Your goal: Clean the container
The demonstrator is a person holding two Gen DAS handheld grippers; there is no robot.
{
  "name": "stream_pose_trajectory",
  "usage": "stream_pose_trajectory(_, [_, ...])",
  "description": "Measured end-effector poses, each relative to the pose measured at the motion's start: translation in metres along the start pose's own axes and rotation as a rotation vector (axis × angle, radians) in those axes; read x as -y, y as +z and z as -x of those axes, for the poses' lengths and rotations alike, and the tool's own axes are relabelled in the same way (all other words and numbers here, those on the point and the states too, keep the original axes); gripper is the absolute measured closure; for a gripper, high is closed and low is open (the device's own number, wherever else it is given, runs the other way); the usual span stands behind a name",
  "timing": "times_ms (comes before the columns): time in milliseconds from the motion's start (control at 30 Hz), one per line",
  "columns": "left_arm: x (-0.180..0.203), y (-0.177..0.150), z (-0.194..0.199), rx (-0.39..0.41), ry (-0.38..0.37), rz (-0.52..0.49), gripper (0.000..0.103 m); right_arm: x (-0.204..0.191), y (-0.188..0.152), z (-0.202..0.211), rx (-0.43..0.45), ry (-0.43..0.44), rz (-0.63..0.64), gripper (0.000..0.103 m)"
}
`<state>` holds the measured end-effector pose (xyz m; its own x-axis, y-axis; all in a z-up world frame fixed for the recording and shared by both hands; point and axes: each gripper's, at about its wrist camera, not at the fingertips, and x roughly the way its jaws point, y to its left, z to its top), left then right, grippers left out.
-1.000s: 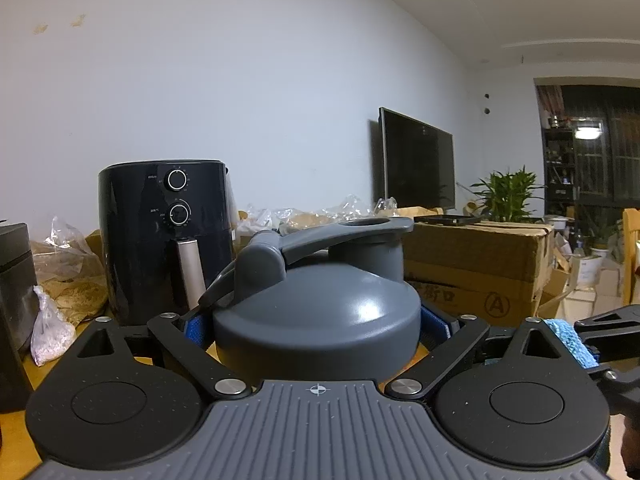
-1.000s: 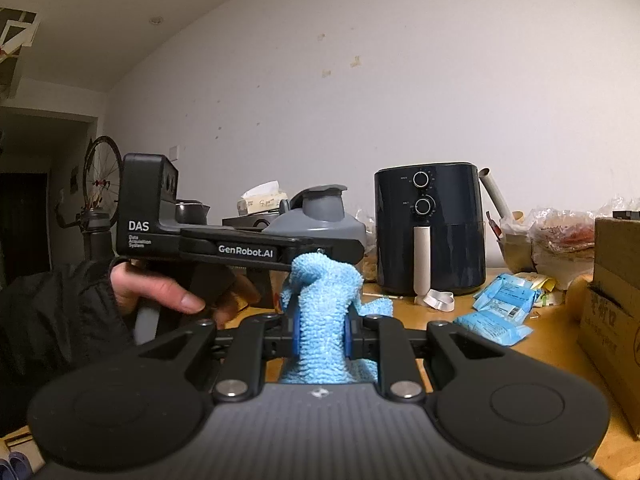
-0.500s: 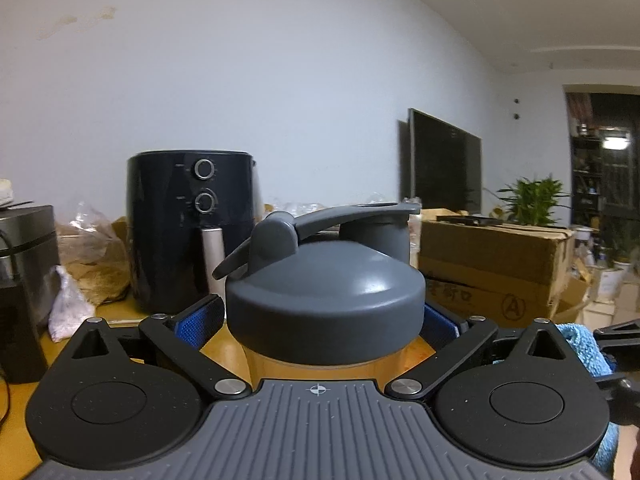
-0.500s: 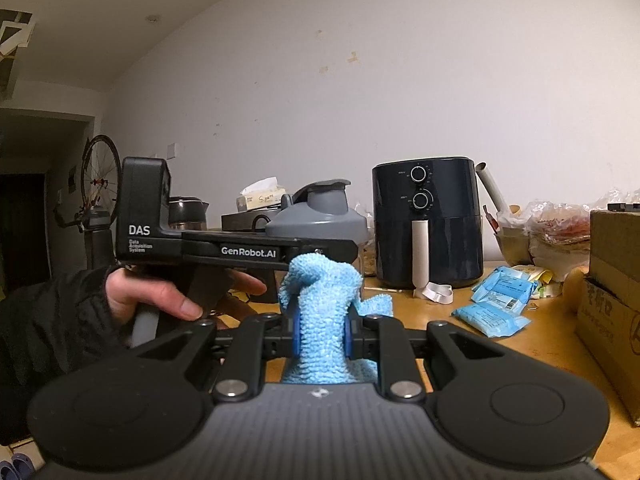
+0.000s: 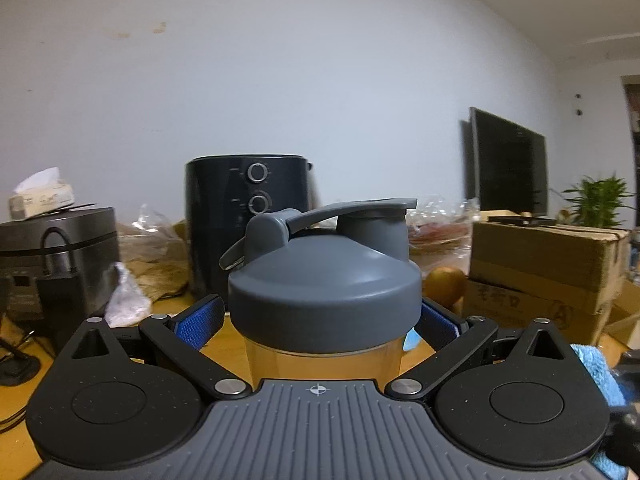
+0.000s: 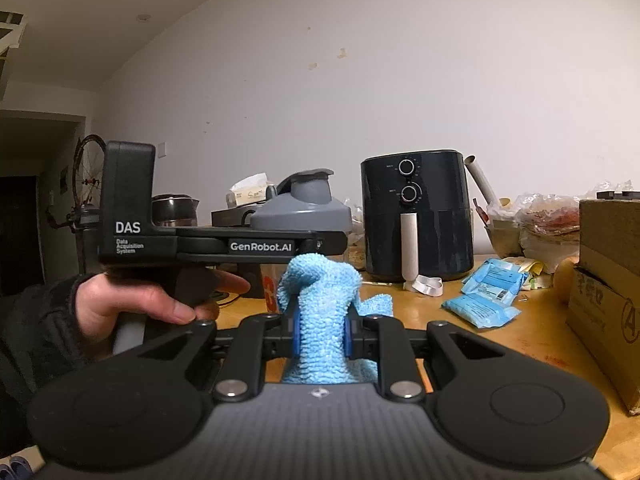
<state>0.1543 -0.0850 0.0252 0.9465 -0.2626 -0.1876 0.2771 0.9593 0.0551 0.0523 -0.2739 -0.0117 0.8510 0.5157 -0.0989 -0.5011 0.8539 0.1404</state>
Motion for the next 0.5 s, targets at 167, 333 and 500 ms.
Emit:
stream_pose_trajectory(167, [0.007,0.007,0.003,0.016,0.060,0.027,0.000,0.002,-0.002,0.001,-0.002,-0.013,0.002,0.086])
stream_pose_trajectory(333, [0.016,0.012,0.002,0.017,0.129,0.036,0.000,0.003,-0.003,0.000,-0.004,-0.014,0.001,0.086])
stream_pose_trajectory(500, [0.026,0.015,-0.002,0.005,0.202,0.057,0.000,0.002,-0.004,0.000,-0.007,-0.012,-0.001,0.086])
